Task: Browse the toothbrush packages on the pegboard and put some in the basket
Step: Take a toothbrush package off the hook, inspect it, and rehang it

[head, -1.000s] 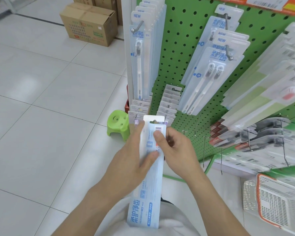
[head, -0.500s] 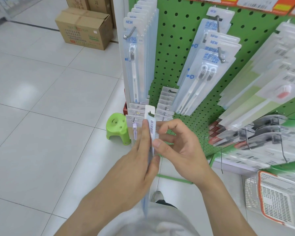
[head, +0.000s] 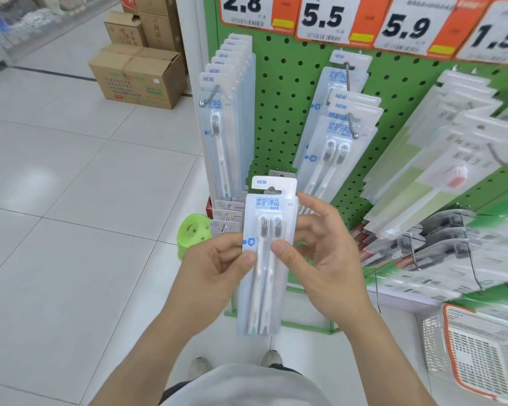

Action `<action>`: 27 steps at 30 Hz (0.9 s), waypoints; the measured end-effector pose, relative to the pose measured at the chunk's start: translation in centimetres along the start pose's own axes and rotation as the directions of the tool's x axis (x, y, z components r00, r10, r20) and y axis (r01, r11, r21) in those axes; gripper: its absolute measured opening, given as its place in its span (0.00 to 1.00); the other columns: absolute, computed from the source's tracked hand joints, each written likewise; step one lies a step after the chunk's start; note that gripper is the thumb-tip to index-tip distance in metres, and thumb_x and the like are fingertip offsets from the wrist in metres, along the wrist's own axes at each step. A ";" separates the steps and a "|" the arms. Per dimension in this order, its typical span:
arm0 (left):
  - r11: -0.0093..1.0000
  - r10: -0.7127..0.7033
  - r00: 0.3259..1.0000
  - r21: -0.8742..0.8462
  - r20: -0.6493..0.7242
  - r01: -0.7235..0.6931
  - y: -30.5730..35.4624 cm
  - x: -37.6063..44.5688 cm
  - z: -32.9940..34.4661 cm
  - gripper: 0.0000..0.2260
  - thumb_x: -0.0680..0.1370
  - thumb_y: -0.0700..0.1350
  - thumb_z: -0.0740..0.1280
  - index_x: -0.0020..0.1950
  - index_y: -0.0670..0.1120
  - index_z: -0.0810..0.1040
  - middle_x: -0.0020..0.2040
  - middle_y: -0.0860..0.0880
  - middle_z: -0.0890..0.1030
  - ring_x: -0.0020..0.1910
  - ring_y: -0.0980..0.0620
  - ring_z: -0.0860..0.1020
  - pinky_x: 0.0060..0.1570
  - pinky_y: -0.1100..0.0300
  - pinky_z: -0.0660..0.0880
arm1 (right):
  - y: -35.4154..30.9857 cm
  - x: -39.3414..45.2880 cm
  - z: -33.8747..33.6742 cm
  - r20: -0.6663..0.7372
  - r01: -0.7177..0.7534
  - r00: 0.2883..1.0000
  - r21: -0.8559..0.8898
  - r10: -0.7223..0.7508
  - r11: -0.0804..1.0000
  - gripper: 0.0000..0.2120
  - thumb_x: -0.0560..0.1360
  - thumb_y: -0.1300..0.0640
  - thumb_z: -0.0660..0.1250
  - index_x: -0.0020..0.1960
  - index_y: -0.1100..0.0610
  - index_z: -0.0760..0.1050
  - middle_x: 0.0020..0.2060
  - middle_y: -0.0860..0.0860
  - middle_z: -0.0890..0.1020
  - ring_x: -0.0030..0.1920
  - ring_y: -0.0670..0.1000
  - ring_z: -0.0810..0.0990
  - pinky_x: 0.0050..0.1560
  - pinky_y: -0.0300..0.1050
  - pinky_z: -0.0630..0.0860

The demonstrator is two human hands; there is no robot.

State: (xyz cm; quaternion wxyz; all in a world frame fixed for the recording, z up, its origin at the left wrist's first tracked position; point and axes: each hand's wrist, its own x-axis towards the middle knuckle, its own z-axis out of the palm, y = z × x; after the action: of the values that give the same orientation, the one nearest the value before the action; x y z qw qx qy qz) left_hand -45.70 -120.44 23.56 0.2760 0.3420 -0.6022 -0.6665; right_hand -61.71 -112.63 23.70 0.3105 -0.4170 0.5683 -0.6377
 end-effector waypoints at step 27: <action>0.837 0.443 0.895 0.333 0.056 -0.435 4.3 5.1 6.2 0.26 0.84 0.43 0.63 0.79 0.61 0.61 0.55 0.58 0.84 0.29 0.57 0.76 0.34 0.66 0.70 | -4.2 2.6 -3.0 -0.237 0.157 0.951 -0.188 -0.200 0.970 0.27 0.78 0.53 0.70 0.74 0.43 0.66 0.50 0.45 0.83 0.53 0.52 0.83 0.49 0.44 0.77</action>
State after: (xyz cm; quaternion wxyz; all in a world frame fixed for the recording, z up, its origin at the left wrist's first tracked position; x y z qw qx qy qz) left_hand -53.90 -121.10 27.45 0.3658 0.2446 -0.7660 -0.4686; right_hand -65.25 -112.81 28.31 0.1400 -0.4062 0.6145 -0.6617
